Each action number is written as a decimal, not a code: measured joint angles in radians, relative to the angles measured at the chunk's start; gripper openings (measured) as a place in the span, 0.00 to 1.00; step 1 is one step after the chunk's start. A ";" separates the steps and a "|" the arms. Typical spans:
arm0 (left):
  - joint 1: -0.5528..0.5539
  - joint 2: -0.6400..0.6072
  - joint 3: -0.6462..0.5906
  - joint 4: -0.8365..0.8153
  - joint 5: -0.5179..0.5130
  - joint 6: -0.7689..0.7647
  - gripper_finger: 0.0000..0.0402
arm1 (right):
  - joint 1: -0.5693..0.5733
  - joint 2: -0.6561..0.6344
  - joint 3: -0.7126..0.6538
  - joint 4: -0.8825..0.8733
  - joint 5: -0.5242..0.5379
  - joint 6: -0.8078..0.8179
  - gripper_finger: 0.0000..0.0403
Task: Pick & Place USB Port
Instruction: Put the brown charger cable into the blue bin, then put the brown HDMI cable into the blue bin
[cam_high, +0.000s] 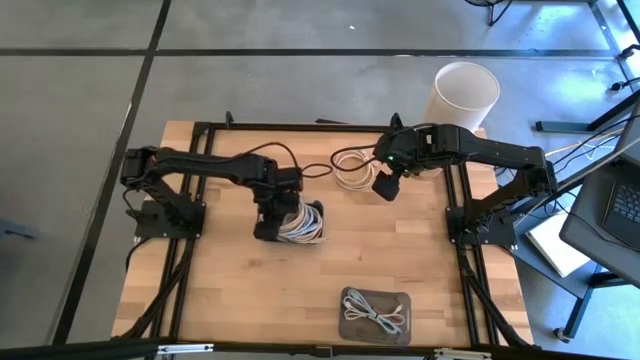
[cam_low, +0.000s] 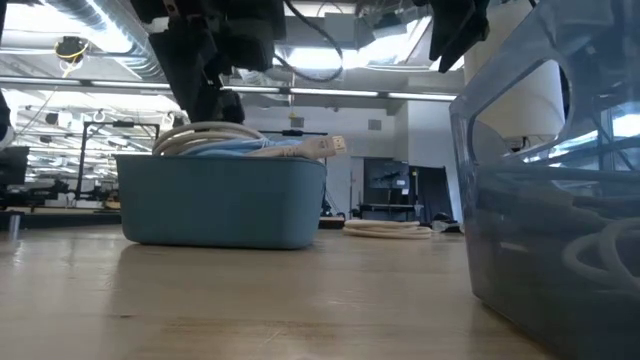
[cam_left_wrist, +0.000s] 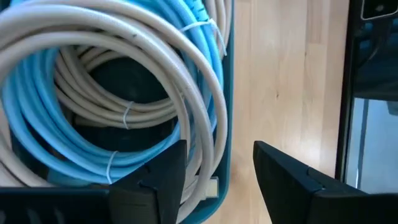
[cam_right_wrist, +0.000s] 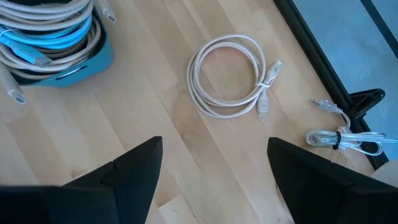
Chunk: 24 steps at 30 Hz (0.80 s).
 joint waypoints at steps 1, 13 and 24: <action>0.002 -0.007 0.000 0.000 -0.001 -0.001 0.45 | 0.000 0.000 0.000 0.000 0.000 -0.001 0.73; 0.004 -0.145 0.041 -0.003 -0.259 0.004 0.45 | 0.000 0.000 0.000 0.001 0.000 0.021 0.73; 0.004 -0.365 0.302 0.139 -0.591 0.132 0.45 | 0.000 0.000 0.000 0.025 -0.044 0.024 0.73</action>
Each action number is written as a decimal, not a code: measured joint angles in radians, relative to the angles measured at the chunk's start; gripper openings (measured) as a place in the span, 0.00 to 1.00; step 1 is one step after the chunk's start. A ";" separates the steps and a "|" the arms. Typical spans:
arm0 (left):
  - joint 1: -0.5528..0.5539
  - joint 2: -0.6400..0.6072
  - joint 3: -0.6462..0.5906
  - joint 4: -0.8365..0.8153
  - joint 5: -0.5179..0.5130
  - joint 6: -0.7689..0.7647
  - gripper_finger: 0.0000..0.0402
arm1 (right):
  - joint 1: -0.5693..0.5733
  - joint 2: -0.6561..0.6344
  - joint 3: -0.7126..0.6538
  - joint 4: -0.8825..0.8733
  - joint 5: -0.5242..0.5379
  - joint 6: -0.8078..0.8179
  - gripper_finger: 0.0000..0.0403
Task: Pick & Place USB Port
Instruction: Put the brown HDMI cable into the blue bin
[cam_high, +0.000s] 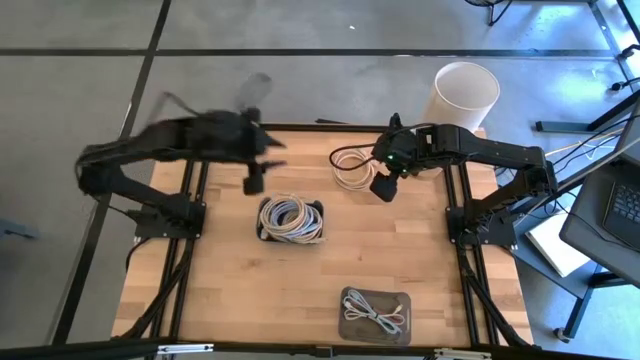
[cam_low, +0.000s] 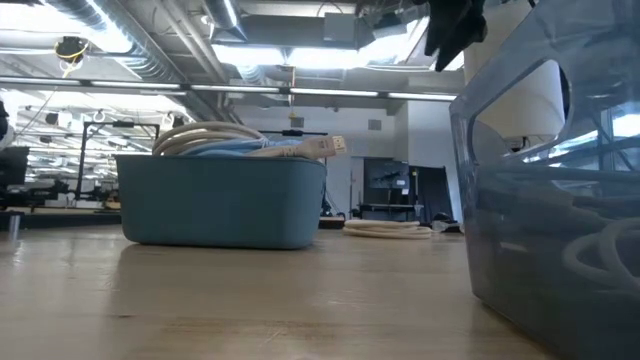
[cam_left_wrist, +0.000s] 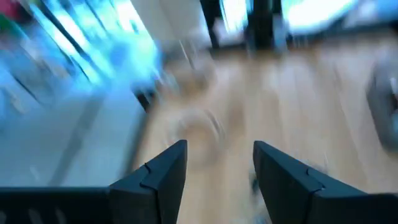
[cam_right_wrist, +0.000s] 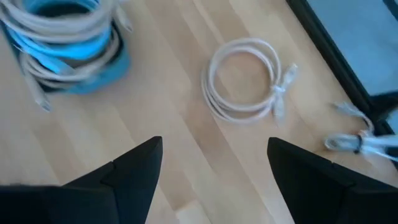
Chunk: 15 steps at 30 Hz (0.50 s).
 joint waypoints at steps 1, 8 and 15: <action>0.000 -0.025 0.016 0.037 -0.010 0.019 0.45 | 0.001 0.001 0.000 0.018 -0.007 0.000 0.73; 0.000 -0.193 0.032 0.304 0.008 0.140 0.45 | 0.021 0.081 0.000 0.153 -0.043 -0.122 0.73; 0.000 -0.240 0.032 0.328 0.021 0.160 0.45 | -0.014 0.298 0.000 0.163 -0.036 -0.374 0.73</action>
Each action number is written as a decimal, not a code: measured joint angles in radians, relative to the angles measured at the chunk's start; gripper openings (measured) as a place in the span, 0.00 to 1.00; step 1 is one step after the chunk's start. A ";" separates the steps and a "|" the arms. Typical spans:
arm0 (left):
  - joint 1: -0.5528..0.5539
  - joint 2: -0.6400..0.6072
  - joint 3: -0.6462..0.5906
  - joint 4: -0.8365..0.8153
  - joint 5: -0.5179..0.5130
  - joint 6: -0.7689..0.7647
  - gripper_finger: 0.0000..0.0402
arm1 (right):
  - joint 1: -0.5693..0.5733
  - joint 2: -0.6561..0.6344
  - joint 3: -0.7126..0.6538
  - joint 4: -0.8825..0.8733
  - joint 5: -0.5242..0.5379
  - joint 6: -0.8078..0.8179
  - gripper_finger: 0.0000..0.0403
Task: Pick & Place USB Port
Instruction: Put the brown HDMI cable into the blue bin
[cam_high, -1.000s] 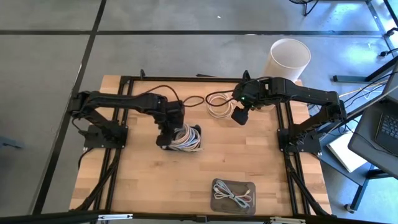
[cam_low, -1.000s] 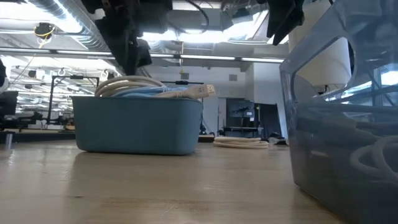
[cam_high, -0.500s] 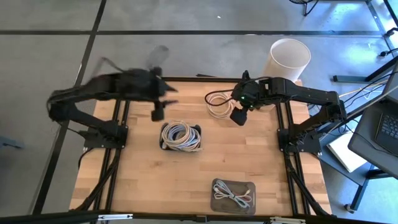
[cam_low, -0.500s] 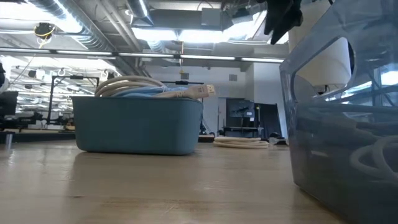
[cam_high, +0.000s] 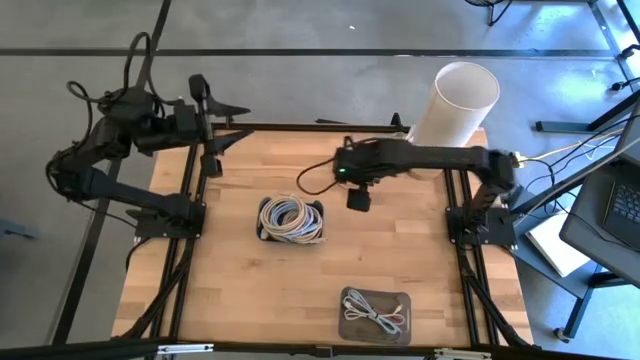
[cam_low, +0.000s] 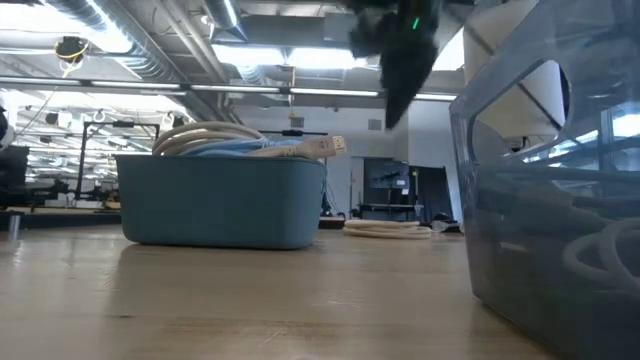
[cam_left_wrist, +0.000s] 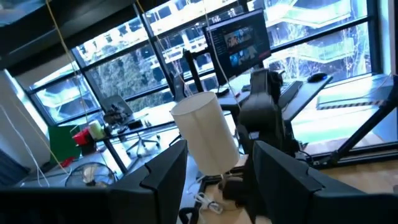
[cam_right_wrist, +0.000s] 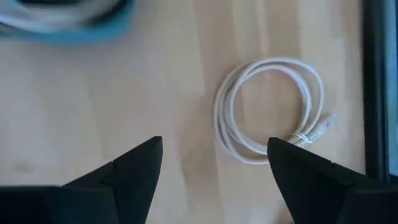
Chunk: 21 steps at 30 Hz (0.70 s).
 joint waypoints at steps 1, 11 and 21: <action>0.000 -0.001 0.000 0.000 0.000 0.000 0.45 | -0.011 0.034 0.000 0.002 0.002 -0.035 0.73; 0.000 -0.001 -0.001 0.000 -0.028 -0.002 0.45 | -0.125 0.259 -0.001 0.110 -0.142 -0.177 0.73; 0.000 0.000 -0.001 0.000 -0.028 -0.011 0.45 | -0.175 0.337 -0.004 0.187 -0.188 -0.255 0.73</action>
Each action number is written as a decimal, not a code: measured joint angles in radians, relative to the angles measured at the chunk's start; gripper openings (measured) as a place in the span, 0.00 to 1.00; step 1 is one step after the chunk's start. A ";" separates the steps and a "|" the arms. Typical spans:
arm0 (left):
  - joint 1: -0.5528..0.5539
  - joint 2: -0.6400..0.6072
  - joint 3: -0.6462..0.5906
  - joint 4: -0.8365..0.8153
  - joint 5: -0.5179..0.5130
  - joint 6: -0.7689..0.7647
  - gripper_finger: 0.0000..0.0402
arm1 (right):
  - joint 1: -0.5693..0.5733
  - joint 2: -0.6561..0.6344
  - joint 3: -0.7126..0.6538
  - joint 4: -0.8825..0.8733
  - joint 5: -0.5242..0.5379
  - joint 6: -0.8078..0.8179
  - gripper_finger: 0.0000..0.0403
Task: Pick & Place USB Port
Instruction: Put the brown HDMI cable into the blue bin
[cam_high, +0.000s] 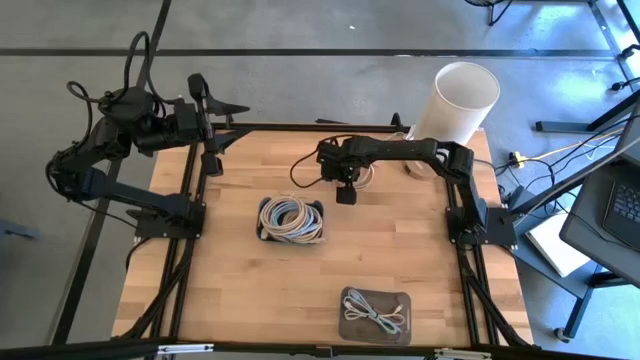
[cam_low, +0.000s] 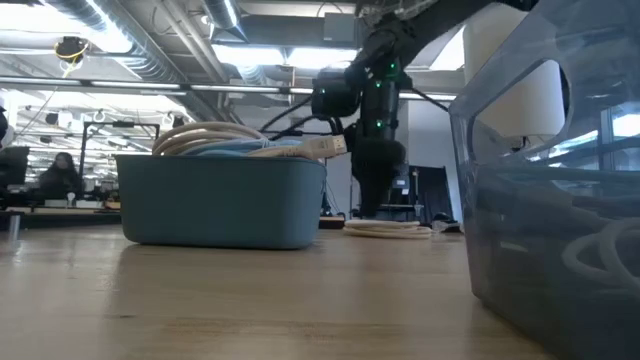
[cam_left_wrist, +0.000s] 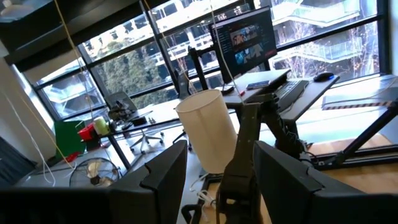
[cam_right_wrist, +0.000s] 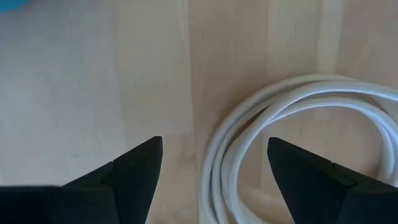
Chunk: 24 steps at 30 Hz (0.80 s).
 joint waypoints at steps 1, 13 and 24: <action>0.000 0.000 0.000 0.000 0.000 0.000 0.45 | -0.004 0.003 -0.008 0.012 -0.001 -0.007 0.73; 0.000 0.000 0.000 -0.009 0.000 0.000 0.45 | -0.021 -0.008 -0.205 0.178 -0.055 -0.023 0.64; 0.000 0.001 0.000 -0.016 -0.001 -0.001 0.45 | -0.021 0.004 -0.149 0.147 -0.055 -0.030 0.15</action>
